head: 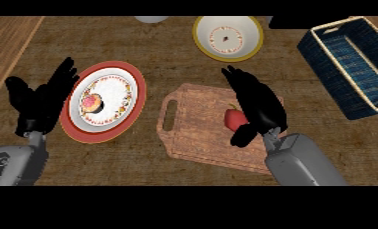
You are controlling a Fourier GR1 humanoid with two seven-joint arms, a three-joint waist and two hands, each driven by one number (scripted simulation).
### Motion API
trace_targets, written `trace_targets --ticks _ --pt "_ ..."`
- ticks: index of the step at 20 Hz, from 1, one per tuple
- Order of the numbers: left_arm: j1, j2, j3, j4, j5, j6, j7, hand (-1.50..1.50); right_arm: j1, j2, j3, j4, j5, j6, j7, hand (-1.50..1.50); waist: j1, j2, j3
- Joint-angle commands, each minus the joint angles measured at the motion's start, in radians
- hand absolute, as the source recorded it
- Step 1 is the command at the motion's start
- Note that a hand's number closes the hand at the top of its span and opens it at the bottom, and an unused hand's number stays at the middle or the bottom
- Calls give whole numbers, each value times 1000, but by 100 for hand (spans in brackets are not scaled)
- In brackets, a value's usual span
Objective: Pick the bell pepper from the cutting board and place it in the basket
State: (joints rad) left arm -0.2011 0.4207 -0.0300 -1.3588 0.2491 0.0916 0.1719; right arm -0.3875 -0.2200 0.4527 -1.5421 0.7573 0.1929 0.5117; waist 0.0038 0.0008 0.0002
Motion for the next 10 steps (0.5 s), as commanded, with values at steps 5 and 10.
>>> trace_targets --ticks 5,10 --pt "10 -22 33 -55 -35 -28 63 0 76 -13 -40 109 81 -10 -127 -150 -2 -1 0" --pt "14 -32 80 -25 -77 -73 12 0 -15 34 -126 143 86 81 -153 -150 -2 -1 0"
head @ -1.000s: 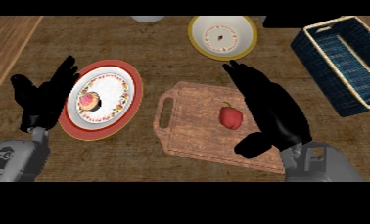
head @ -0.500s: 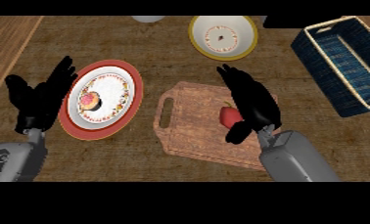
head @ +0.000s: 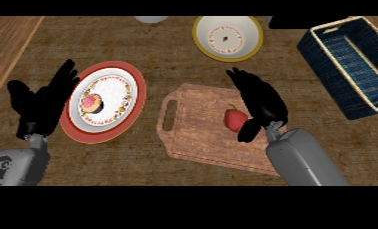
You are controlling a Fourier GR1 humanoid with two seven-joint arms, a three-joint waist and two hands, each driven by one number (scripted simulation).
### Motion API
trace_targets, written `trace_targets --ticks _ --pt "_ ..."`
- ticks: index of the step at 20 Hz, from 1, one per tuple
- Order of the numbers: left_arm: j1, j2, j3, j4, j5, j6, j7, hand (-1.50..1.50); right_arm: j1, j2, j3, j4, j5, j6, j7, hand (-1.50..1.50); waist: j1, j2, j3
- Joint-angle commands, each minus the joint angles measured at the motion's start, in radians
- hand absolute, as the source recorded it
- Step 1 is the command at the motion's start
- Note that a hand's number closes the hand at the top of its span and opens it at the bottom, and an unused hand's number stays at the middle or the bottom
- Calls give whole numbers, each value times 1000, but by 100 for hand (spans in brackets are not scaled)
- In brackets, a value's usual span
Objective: Pick the bell pepper from the cutting board and place it in the basket
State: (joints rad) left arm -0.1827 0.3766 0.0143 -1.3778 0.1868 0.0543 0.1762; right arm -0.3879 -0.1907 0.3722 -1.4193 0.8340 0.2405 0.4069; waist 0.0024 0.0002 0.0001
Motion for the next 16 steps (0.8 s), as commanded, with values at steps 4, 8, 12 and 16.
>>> trace_targets --ticks 4,8,12,16 --pt "-47 -16 61 45 -24 -47 17 0 48 35 -46 -64 14 50 -50 -150 -3 0 0" --pt "12 -71 39 2 -65 -8 0 0 93 67 -11 -71 35 44 -78 -150 -2 0 0" --pt "-36 -43 93 64 -68 -72 -38 0 74 78 -35 -44 69 60 -104 -150 -2 0 0" --pt "-46 -95 68 19 -91 -28 18 0 130 64 -12 -101 129 76 -62 -150 -4 0 0"
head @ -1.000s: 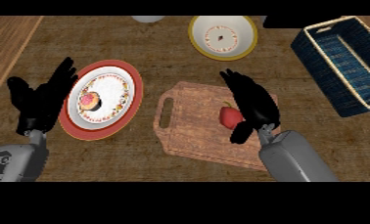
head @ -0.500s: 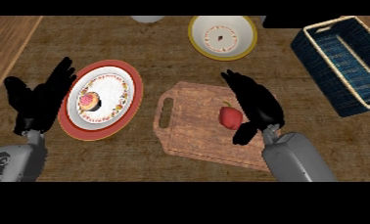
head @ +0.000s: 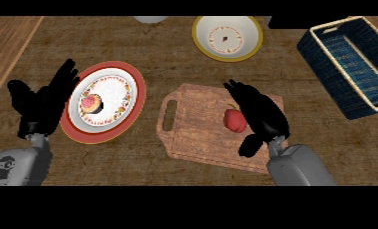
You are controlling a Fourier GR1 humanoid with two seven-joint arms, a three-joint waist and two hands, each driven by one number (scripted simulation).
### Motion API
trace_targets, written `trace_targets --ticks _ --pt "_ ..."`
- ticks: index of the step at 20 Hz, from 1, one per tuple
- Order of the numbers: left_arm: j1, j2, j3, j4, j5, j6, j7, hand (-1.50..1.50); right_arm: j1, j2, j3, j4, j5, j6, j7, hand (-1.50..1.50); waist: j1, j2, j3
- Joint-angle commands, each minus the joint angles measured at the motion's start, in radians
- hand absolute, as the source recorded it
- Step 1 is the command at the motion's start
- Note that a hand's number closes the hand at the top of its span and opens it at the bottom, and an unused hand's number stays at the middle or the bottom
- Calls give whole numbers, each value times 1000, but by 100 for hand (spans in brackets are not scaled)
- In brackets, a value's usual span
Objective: Pick the bell pepper from the cutting board and place it in the basket
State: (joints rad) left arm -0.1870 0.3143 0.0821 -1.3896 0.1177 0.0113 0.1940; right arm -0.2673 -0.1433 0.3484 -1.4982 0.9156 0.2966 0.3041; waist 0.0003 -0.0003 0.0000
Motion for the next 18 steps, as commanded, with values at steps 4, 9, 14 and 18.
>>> trace_targets --ticks 4,9,14,18 --pt "-15 2 36 -3 -9 -40 30 0 -18 41 -11 121 105 -67 -26 -150 2 0 0" --pt "13 -21 54 -24 -18 -32 17 0 -20 65 6 115 158 -38 4 -150 2 0 0" --pt "-42 -66 12 51 -68 -6 -1 0 -20 2 33 237 210 -85 -119 150 -2 1 0" --pt "-3 -51 35 -50 -61 -19 64 0 23 40 43 207 258 -101 -104 150 1 0 0"
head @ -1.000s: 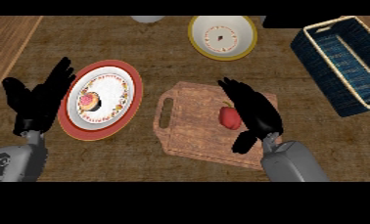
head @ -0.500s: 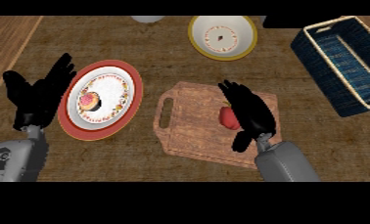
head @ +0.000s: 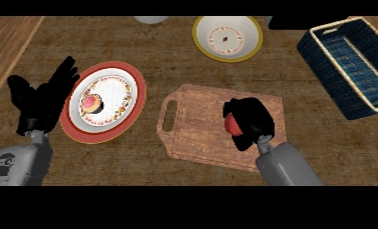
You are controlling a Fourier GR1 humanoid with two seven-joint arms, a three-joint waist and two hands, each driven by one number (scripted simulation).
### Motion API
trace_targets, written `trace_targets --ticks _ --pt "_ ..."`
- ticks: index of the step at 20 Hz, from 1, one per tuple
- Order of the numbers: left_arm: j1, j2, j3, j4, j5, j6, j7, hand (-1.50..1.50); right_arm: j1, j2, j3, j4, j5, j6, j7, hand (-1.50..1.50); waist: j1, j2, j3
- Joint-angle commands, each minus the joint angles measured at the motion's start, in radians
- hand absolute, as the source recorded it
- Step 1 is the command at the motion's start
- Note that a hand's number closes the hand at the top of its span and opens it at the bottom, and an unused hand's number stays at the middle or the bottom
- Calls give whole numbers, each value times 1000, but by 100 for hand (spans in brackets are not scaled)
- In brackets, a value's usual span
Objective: Pick the bell pepper from the cutting board and place it in the basket
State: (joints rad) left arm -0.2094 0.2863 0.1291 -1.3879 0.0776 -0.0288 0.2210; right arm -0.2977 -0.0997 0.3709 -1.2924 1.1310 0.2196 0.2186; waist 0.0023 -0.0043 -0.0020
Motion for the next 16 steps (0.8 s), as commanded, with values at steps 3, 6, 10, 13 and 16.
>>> trace_targets --ticks 3,6,10,13,16 --pt "44 0 14 -65 0 -16 8 0 -57 38 -27 182 40 -66 -59 150 7 5 2" --pt "-32 -34 -24 5 -15 -4 -11 0 -198 97 -221 143 -79 -82 314 150 26 20 3" --pt "-29 -16 -22 -20 -7 -21 -2 0 -284 98 -412 165 -113 -229 566 150 58 30 6" --pt "-61 -31 -42 -8 -3 -35 2 0 -425 99 -455 267 -123 -307 716 150 102 44 4" --pt "-51 -41 -55 -4 -15 -34 -14 0 -551 99 -496 340 -134 -436 799 150 132 46 3"
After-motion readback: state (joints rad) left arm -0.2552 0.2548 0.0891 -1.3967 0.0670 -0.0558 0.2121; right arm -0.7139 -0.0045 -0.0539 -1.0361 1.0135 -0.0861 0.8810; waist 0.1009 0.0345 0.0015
